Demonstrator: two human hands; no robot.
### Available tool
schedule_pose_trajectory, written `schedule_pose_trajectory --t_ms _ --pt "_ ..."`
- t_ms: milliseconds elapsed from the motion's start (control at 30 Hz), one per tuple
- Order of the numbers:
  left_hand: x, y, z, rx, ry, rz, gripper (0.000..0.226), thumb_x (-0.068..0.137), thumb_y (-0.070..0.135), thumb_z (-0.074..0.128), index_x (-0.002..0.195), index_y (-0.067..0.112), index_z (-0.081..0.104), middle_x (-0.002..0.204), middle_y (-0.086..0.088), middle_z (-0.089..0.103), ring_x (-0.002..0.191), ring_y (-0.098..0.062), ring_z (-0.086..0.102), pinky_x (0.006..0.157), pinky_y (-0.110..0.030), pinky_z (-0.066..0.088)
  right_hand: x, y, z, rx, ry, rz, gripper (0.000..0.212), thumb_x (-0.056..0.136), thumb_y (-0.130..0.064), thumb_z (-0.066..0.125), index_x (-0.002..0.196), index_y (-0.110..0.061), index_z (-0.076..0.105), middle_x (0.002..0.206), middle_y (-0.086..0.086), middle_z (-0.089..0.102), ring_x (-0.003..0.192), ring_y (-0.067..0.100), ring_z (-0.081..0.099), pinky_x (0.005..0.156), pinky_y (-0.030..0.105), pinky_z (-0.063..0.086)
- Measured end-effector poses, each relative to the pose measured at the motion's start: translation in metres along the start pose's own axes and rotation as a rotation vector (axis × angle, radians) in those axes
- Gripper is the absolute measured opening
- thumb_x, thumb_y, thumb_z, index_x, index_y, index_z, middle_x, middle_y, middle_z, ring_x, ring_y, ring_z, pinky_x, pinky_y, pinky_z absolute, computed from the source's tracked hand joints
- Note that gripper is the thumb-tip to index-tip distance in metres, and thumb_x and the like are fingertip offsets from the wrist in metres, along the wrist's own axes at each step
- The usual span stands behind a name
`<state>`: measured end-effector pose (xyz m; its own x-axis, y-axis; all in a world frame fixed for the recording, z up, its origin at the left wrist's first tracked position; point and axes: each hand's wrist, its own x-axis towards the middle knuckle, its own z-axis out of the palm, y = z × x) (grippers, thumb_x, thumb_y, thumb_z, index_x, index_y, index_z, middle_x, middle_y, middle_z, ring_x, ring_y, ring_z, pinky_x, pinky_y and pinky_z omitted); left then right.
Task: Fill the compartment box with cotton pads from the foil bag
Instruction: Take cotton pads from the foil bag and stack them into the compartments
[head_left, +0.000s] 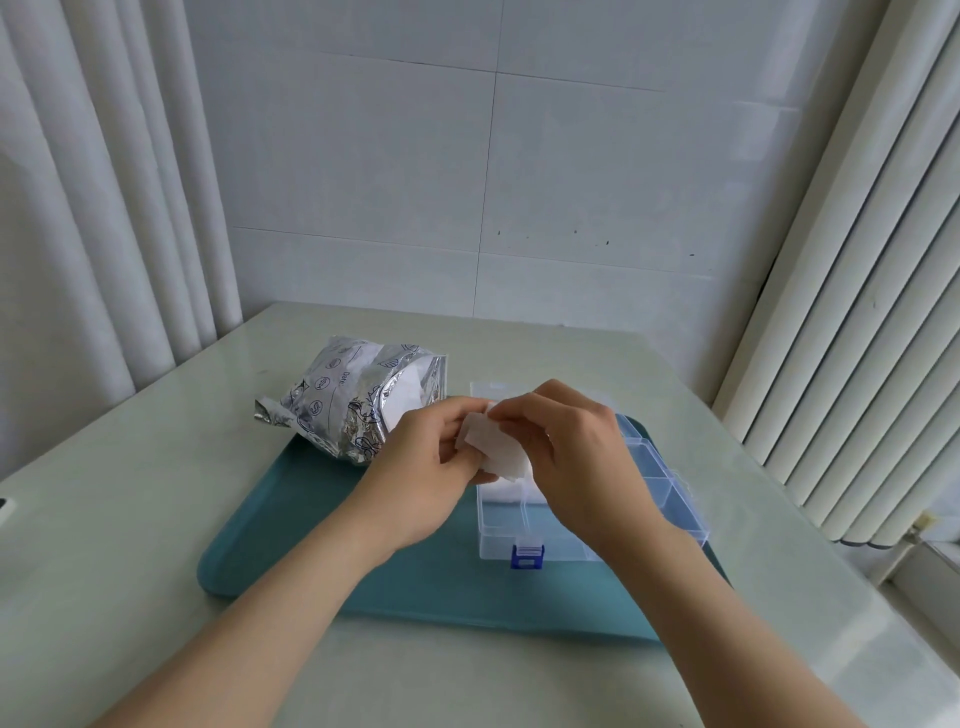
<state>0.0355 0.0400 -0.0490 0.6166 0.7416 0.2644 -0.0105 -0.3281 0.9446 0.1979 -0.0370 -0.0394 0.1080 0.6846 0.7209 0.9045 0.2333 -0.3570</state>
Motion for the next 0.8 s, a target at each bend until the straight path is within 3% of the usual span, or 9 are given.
schedule_pose_trajectory --t_ms 100,233,367,567,800 --pt "-0.0027 0.0036 0.0001 0.091 -0.026 0.030 0.054 0.100 -0.015 0.050 0.126 0.028 0.070 0.113 0.002 0.079 0.102 -0.018 0.077 0.087 -0.022 0.060 -0.0002 -0.0010 0.0008 -0.022 0.022 -0.042 0.023 0.094 -0.013 0.064 0.107 -0.020 0.082 0.088 0.003 0.065 0.071 0.020 0.063 0.063 0.032 0.051" --pt "-0.0036 0.0047 -0.0003 0.126 -0.049 0.057 0.054 0.099 -0.014 0.053 0.131 0.027 0.067 0.114 0.004 0.078 0.103 -0.016 0.076 0.093 -0.027 0.060 0.0001 -0.0048 -0.0018 -0.030 0.048 -0.063 0.027 0.094 -0.023 0.058 0.106 -0.020 0.082 0.086 0.003 0.064 0.070 0.018 0.062 0.062 0.029 0.051" --pt "-0.0052 0.0065 -0.0001 0.131 -0.062 0.072 0.052 0.099 -0.011 0.055 0.131 0.028 0.067 0.108 0.004 0.079 0.097 -0.017 0.075 0.093 -0.029 0.060 0.0002 -0.0039 0.0010 -0.060 0.051 -0.056 0.022 0.096 -0.014 0.063 0.107 -0.017 0.082 0.088 0.003 0.066 0.071 0.018 0.063 0.065 0.029 0.052" --pt "-0.0061 0.0093 0.0002 0.138 -0.062 0.082 0.048 0.100 -0.008 0.057 0.131 0.027 0.068 0.108 0.005 0.079 0.095 -0.017 0.076 0.094 -0.033 0.061 -0.0002 -0.0048 -0.0010 -0.047 -0.042 -0.021 0.019 0.096 -0.012 0.072 0.112 -0.019 0.079 0.095 -0.001 0.065 0.078 0.011 0.059 0.072 0.014 0.046" --pt "-0.0076 0.0103 0.0008 0.116 -0.042 0.065 0.047 0.100 -0.007 0.059 0.131 0.026 0.068 0.109 0.008 0.080 0.100 -0.016 0.077 0.096 -0.034 0.061 -0.0004 -0.0052 -0.0029 -0.031 -0.090 0.020 0.017 0.096 -0.023 0.074 0.113 -0.025 0.076 0.099 -0.009 0.063 0.091 0.015 0.060 0.085 0.034 0.049"
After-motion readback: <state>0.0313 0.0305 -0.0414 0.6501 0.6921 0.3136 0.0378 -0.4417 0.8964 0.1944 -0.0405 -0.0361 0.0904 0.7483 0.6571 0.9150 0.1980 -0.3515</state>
